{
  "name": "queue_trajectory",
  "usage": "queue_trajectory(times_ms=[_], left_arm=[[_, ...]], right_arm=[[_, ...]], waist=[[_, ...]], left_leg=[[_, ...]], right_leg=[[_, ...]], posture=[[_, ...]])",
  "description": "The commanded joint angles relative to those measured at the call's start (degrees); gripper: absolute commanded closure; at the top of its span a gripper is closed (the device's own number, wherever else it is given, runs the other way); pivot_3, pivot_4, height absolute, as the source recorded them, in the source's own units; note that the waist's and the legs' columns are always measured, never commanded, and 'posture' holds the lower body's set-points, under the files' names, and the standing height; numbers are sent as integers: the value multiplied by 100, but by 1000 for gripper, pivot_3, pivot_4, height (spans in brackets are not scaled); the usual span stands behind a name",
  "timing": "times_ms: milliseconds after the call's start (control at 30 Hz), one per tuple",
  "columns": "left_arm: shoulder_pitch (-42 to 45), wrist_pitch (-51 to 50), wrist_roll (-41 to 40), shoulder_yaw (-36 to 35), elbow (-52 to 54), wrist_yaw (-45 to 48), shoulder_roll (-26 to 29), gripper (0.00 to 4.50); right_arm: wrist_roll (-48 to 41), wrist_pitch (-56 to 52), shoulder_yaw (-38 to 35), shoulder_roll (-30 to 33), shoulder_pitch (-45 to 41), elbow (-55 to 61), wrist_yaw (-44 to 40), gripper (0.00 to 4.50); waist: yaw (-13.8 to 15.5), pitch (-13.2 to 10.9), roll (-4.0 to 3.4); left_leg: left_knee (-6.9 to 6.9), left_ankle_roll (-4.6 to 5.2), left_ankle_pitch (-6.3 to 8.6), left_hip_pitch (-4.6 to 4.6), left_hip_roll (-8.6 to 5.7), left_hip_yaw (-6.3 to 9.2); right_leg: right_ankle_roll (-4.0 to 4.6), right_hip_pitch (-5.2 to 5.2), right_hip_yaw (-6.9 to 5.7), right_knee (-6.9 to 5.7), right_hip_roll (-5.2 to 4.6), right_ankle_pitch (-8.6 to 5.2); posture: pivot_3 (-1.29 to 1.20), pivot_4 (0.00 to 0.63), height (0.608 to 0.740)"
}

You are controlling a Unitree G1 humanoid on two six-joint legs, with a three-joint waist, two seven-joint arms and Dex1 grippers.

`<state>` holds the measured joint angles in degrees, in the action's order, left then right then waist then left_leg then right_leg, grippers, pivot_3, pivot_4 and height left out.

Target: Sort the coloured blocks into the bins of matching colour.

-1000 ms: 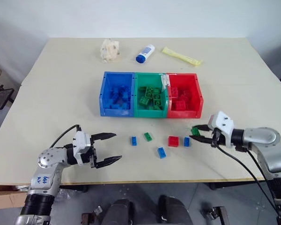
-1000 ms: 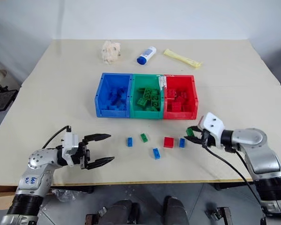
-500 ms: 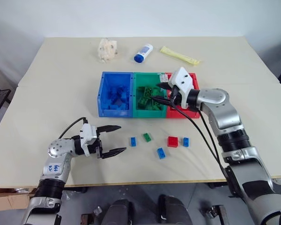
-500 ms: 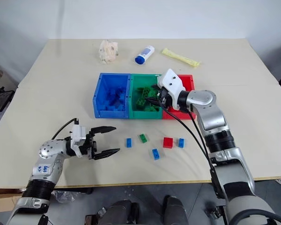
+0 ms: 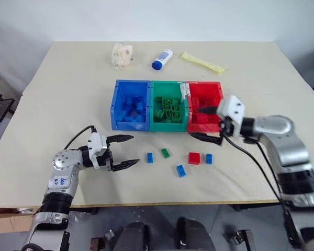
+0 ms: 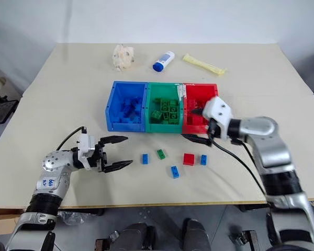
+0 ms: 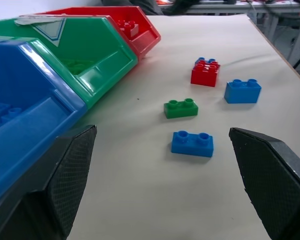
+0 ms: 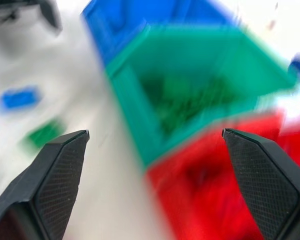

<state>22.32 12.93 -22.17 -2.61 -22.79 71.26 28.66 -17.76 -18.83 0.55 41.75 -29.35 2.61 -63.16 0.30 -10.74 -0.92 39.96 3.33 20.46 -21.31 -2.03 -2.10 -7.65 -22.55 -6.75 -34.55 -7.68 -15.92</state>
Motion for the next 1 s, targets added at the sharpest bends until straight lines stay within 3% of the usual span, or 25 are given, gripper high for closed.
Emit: queue_trajectory(times_ms=[33, 233, 400, 633, 833, 1000], left_arm=[[24, 141, -5, -92, -138, 208, 144, 0], [69, 397, 8, -142, -498, 515, 278, 0], [99, 647, -83, -228, -635, 717, 250, 0], [23, 560, -83, -195, -463, 686, 230, 0], [-335, 286, -169, -122, 200, 568, 114, 0], [-625, 116, -179, -134, 645, 386, 98, 0]], right_arm=[[-453, -151, -710, 543, 824, 795, -303, 36], [-439, -233, -1752, 1430, 2713, 1162, -529, 36], [-438, -206, -2085, 1653, 3334, 1280, -552, 36], [-399, -452, -1468, 1555, 2813, 1366, -303, 36], [133, -368, -247, 1164, 1800, 739, -124, 36], [461, -33, 264, 802, 1396, 155, -31, 36]], waist=[[0, 0, 0], [109, -1, 1], [118, -1, 2], [103, -1, 2], [109, -1, 2], [104, -1, 2]], left_leg=[[-1, 0, 0, 0, 4, -2], [2, 0, 0, 3, 10, -11], [4, 0, 0, 6, 10, -12], [3, -3, 2, 6, 17, -8], [6, -3, 2, 2, 16, 0], [3, -3, 2, 0, 15, 2]], right_leg=[[0, 0, 0, 3, 1, 0], [-1, 6, 3, 13, 3, 1], [-1, 8, 8, 16, 2, 1], [-1, 6, 11, 16, 1, 1], [-1, 7, 24, 22, -3, 1], [0, 7, 33, 24, 1, 0]], posture=[[0, 150, 740], [0, 150, 740], [0, 150, 740], [0, 150, 740], [0, 150, 740], [0, 150, 740]])
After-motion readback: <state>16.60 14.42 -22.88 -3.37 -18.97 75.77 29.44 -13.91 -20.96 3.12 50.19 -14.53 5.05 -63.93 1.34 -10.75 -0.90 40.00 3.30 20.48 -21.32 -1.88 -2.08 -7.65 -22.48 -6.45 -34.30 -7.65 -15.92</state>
